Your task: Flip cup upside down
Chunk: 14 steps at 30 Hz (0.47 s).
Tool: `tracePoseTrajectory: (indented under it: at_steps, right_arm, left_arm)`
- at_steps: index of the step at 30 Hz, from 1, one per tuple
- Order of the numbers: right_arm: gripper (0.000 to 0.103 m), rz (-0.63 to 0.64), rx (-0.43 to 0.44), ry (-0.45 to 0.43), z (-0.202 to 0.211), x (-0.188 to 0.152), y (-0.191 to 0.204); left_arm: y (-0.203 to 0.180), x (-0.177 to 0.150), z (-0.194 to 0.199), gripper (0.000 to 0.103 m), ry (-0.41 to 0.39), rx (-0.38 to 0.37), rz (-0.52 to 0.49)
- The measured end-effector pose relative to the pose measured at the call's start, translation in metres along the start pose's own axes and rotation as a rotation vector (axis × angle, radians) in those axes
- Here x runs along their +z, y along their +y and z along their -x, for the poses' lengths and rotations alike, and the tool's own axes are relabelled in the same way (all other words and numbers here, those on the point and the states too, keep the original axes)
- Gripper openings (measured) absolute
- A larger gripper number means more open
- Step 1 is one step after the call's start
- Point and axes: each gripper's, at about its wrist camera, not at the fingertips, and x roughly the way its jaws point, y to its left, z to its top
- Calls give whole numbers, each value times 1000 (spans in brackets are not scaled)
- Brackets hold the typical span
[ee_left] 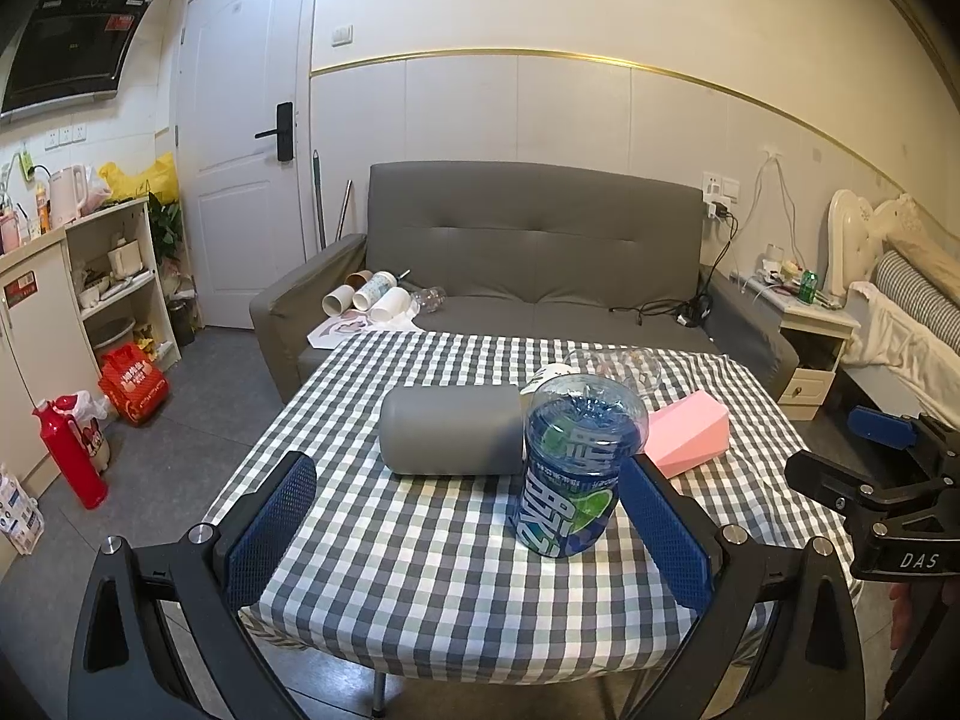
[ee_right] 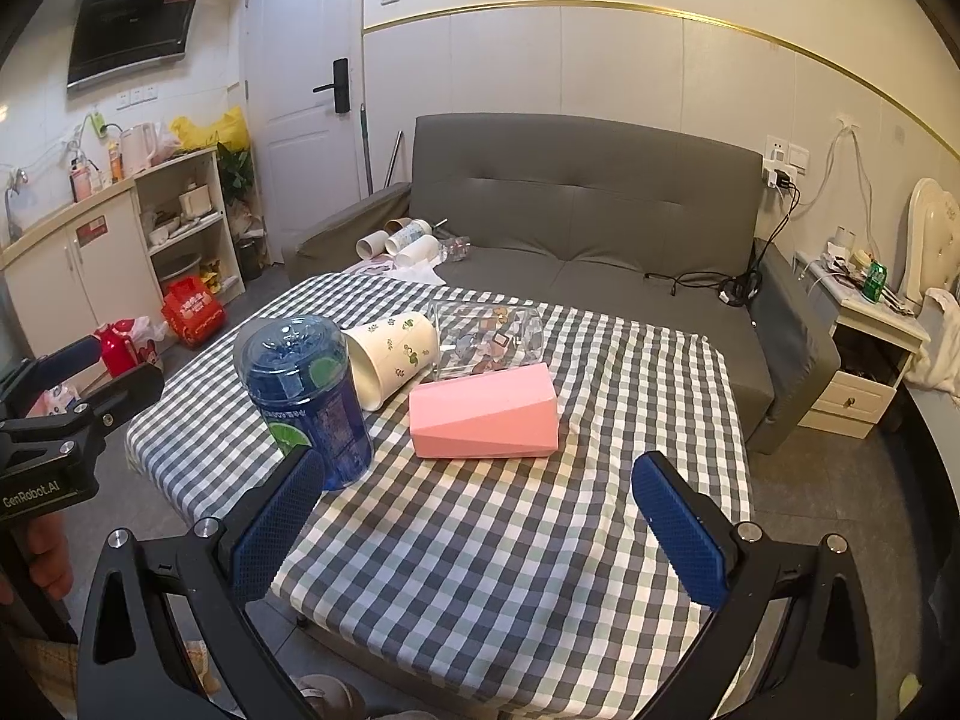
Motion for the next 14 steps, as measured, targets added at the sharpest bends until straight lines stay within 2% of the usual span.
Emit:
tracePoseTrajectory:
  at_steps: [14]
  right_arm:
    - [103, 0, -3, 5, -2, -2, 1]
  left_arm:
    - [0, -1, 0, 103, 2, 0, -1]
